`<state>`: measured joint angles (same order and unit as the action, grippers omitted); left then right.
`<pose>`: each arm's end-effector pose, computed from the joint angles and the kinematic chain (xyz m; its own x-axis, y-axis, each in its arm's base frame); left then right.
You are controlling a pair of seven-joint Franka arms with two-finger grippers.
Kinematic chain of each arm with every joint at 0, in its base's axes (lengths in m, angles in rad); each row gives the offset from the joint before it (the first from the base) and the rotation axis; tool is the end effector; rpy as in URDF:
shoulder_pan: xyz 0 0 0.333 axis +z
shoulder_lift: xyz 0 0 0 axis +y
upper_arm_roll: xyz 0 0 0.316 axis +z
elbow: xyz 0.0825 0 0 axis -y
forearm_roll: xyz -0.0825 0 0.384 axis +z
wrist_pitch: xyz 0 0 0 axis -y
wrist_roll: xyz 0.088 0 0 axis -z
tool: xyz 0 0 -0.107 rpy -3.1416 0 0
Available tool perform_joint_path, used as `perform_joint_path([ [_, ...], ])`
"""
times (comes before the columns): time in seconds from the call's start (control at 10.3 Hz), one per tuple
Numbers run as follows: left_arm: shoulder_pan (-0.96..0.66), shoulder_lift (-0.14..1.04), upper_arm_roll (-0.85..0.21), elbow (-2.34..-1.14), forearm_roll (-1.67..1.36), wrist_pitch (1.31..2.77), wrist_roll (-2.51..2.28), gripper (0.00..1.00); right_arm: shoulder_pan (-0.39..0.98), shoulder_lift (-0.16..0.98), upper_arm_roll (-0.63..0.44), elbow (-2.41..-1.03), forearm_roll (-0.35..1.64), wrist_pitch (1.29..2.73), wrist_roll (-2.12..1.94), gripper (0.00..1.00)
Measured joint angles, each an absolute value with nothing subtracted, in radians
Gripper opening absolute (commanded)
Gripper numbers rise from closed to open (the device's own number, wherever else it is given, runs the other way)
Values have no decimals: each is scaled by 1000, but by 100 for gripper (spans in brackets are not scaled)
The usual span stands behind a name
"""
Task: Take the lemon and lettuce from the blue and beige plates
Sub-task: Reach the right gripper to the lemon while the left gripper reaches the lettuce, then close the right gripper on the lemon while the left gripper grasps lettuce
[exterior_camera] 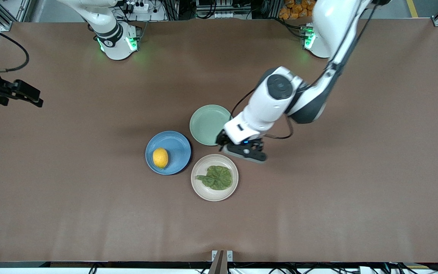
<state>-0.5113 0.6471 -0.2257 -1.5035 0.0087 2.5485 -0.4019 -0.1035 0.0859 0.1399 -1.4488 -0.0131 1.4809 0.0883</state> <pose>0.5741 -0.4754 0.3386 0.9261 -0.2083 0.3146 -0.2983 -0.9148 0.2724 0.5718 0.0155 0.6259 0.9972 -0.0530 -0.0526 -0.0527 -0.9986 0.0058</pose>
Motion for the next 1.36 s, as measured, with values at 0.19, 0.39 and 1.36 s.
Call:
perform_joint_path([
  [0.19, -625, 765, -160, -1500, 68, 2755, -403, 100, -87, 155, 144, -1457, -9, 1505, 86, 100],
  [0.39, -732, 860, -50, -1471, 81, 2877, -404, 100, -22, 288, 147, -1467, -4, 1669, 92, 100],
  [1.36, -847, 1025, 142, -1353, 96, 2979, -406, 100, 194, 607, 152, -1639, 124, 2114, 270, 100],
])
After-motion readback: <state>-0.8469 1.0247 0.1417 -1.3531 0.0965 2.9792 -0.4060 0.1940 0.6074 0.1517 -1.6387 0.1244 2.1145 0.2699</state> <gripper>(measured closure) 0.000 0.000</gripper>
